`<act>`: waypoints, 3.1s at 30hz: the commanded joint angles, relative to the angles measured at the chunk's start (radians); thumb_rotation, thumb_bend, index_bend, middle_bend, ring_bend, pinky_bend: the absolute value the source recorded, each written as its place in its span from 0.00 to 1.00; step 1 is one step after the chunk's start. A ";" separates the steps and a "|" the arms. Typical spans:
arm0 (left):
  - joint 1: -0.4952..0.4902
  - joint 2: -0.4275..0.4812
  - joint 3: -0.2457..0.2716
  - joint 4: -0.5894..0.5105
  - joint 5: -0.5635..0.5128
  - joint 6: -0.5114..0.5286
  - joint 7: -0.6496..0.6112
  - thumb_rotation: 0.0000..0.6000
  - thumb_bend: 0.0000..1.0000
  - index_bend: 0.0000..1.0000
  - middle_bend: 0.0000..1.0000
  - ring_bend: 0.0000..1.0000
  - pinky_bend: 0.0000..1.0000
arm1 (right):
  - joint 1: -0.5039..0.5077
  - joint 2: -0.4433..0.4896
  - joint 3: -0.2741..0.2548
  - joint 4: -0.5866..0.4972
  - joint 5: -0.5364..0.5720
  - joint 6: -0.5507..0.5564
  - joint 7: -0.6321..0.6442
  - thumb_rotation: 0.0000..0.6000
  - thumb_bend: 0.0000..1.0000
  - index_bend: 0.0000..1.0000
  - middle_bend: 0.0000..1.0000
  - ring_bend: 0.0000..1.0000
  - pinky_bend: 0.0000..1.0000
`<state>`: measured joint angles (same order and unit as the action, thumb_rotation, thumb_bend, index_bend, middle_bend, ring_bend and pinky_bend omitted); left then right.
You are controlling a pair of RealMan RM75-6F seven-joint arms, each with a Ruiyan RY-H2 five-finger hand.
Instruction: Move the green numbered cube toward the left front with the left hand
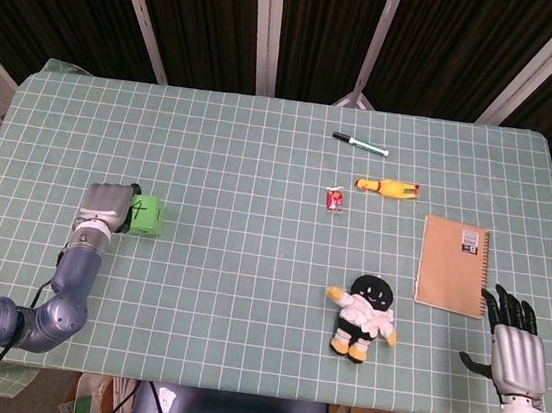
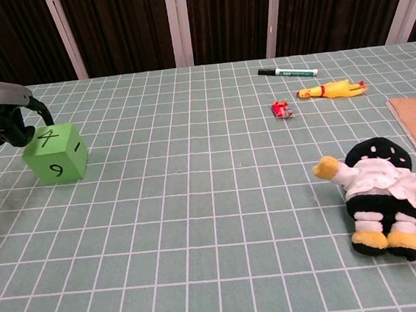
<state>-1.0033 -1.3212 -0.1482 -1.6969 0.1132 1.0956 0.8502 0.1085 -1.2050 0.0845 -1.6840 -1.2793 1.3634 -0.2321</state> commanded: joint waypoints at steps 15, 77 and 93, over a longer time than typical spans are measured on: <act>0.074 0.077 0.085 -0.070 0.144 -0.056 -0.048 1.00 0.88 0.23 0.87 0.70 0.69 | 0.001 -0.009 0.001 -0.003 0.013 0.002 -0.024 1.00 0.15 0.11 0.01 0.05 0.03; 0.407 0.286 0.277 -0.343 0.805 0.053 -0.344 1.00 0.78 0.25 0.74 0.60 0.65 | -0.002 0.010 0.007 -0.036 0.041 0.000 -0.012 1.00 0.15 0.11 0.01 0.05 0.02; 0.831 0.179 0.278 0.031 1.377 0.626 -0.786 1.00 0.51 0.21 0.11 0.00 0.10 | -0.005 0.036 -0.012 -0.024 -0.071 0.028 0.065 1.00 0.15 0.11 0.01 0.05 0.02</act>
<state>-0.2243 -1.0907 0.1571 -1.7571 1.4297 1.6617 0.1320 0.1044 -1.1738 0.0750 -1.7154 -1.3340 1.3842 -0.1826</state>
